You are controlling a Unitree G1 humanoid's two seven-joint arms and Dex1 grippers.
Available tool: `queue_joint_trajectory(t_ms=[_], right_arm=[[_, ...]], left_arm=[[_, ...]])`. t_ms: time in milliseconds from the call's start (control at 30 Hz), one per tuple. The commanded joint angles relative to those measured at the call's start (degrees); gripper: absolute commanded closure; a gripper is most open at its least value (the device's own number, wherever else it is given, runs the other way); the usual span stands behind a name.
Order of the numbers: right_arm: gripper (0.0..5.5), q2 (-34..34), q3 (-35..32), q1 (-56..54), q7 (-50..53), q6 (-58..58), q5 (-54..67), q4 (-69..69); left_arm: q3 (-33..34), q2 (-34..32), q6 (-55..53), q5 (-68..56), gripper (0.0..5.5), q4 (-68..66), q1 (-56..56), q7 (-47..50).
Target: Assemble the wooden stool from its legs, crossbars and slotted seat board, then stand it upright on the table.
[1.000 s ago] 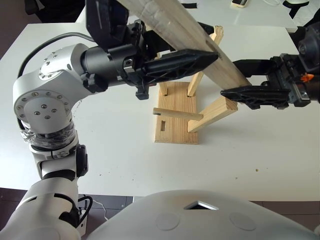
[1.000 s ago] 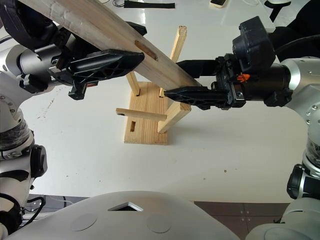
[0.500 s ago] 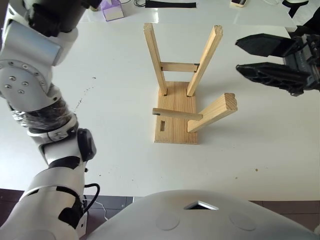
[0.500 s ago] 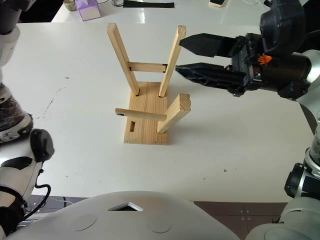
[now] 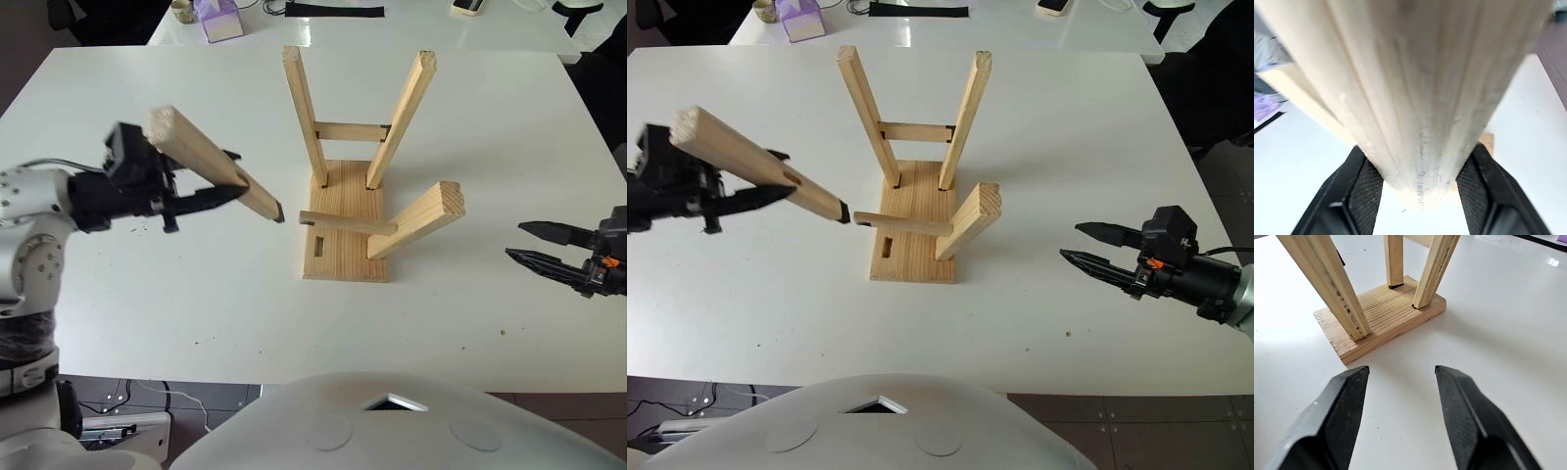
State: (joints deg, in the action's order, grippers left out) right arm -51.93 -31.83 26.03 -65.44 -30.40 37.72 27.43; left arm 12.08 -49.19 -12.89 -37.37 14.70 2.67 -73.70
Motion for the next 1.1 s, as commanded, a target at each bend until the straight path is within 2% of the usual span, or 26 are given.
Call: queue_joint_trajectory(t_ms=[33,533,767,967,1100], right_arm=[[3.02,-1.44,3.16,-2.6,-0.54,1.25,-1.4,0.23],[3.02,-1.16,8.28,-4.27,-0.16,2.83,-3.86,-0.14],[3.02,-1.17,10.05,-5.52,-0.21,2.62,-4.11,0.1],[3.02,-1.06,11.05,-5.73,0.02,2.97,-4.55,0.42],[3.02,-0.82,12.38,-6.51,0.74,3.06,-4.6,1.06]], left_arm=[[-2.25,3.56,7.86,2.94,3.47,-0.93,-3.31,-3.19],[-6.11,7.28,8.12,3.01,3.47,2.41,-3.16,-1.78],[-11.16,7.69,14.33,9.37,3.47,-4.37,-0.65,-4.42],[-14.72,5.53,4.27,9.17,3.47,-9.88,6.08,-2.79],[-20.8,3.91,-0.52,12.44,3.47,-8.15,9.72,-3.1]])
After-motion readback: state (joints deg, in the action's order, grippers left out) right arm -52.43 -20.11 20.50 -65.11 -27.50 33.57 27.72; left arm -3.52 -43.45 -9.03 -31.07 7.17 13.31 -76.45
